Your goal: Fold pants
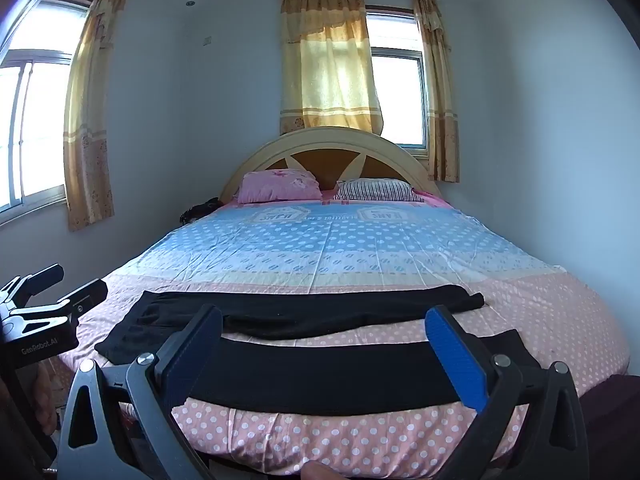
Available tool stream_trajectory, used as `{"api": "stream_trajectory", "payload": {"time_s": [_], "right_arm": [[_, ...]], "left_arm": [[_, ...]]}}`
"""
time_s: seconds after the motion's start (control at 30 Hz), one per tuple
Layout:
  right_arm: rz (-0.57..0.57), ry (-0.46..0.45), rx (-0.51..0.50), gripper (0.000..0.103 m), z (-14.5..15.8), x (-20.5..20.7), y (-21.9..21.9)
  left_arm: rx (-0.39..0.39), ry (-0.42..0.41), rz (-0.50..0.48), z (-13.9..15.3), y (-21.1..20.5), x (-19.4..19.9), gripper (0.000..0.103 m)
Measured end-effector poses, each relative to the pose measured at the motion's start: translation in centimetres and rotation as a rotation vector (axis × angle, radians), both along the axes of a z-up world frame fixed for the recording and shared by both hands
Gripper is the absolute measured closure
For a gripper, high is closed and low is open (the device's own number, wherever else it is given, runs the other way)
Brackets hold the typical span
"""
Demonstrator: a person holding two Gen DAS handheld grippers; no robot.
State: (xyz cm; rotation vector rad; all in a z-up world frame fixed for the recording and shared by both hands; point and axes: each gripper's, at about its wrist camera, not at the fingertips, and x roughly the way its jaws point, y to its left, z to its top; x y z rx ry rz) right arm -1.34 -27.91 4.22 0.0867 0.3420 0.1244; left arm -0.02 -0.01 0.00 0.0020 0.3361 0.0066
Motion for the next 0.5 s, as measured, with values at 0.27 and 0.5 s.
{"api": "stream_trajectory", "payload": {"time_s": [0.27, 0.5], "right_arm": [[-0.024, 0.010, -0.038, 0.001, -0.4, 0.3, 0.8], [-0.038, 0.022, -0.025, 0.001, -0.9, 1.0, -0.3]], "left_arm": [[0.040, 0.009, 0.001, 0.0, -0.7, 0.2, 0.000], [0.022, 0.011, -0.005, -0.4, -0.1, 0.4, 0.000]]}}
